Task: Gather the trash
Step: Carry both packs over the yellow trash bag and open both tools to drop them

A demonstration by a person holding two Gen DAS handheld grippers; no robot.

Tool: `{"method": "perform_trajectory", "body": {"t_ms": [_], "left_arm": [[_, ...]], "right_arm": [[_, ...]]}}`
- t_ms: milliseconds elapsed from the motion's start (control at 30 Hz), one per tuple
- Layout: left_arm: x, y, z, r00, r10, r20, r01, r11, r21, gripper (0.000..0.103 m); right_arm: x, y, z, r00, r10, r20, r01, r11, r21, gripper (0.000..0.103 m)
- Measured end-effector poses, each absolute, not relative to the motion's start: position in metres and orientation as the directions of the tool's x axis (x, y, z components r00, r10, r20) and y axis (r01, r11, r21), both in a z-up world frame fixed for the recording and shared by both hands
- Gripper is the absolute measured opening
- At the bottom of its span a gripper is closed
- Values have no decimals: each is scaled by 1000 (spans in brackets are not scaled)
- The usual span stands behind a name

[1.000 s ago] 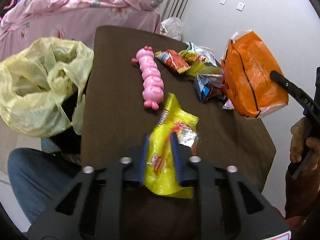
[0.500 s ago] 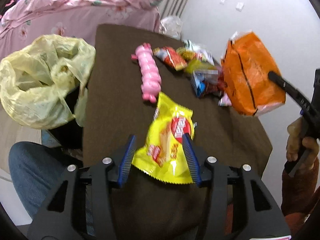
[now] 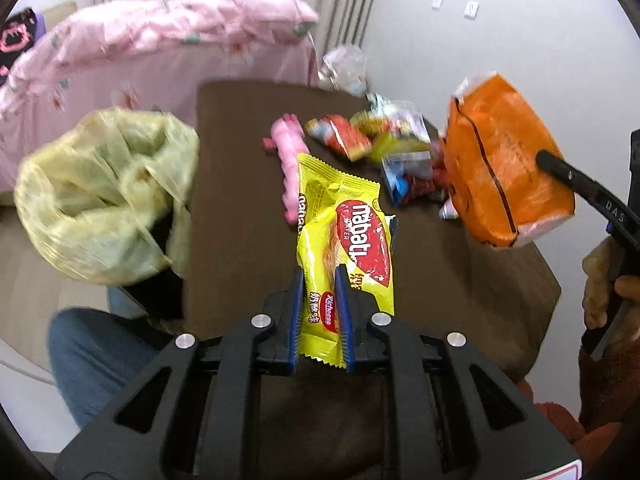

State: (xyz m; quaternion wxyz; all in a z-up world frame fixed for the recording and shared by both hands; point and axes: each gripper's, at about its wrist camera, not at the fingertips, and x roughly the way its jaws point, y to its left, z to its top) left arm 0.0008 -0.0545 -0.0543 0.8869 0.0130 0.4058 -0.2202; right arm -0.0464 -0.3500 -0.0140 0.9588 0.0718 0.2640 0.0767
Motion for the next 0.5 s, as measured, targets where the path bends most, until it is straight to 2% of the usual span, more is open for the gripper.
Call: {"method": "perform_trajectory", "body": {"t_ms": [133, 300, 367, 500], "left_arm": [[6, -24, -20, 687, -308, -658, 325, 940, -101, 15], [35, 43, 19, 820, -102, -562, 88, 995, -52, 15], [48, 66, 24, 837, -43, -546, 4, 997, -72, 15], [73, 92, 14, 842, -21, -539, -63, 989, -136, 16]], "right_arm": [[-45, -343, 8, 873, 210, -440, -145, 973, 177, 8], [-11, -317, 37, 870, 321, -374, -256, 943, 212, 8], [12, -299, 44, 854, 366, -371, -307, 928, 210, 8], [73, -241, 47, 798, 452, -399, -410, 892, 190, 8]]}}
